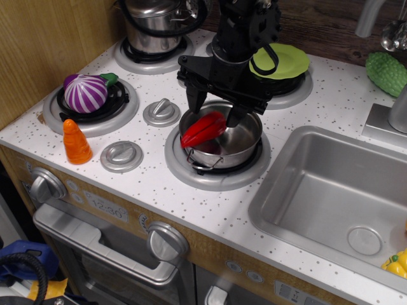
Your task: Put pepper in pot or pan
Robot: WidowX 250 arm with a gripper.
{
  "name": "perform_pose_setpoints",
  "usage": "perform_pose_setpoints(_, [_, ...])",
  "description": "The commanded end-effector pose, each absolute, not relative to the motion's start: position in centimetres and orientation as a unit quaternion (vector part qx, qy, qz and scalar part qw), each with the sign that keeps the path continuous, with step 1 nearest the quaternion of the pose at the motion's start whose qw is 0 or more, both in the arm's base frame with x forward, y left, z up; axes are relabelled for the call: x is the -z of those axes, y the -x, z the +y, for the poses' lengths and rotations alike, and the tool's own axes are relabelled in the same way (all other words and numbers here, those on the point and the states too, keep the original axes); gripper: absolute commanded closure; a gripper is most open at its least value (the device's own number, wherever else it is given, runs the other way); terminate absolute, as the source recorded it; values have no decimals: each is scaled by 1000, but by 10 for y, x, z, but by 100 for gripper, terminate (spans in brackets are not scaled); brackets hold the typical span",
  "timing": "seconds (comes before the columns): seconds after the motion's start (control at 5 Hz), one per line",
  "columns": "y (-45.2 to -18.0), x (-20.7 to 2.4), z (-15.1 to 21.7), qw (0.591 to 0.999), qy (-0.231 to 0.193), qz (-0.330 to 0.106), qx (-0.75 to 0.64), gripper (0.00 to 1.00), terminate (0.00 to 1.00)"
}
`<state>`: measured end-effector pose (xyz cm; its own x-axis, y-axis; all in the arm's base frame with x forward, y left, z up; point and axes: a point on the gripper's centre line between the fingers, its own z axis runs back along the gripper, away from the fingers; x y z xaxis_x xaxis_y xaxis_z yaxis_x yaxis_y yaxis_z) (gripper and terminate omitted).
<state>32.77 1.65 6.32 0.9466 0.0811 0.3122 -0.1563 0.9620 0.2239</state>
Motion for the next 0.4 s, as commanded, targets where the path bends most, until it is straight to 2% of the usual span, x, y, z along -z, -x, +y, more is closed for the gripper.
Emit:
perform_pose_setpoints(0.0, [-331, -70, 23, 975, -120, -177, -63, 0, 0])
perform_pose_setpoints(0.2, [-331, -70, 23, 975, -120, -177, -63, 0, 100])
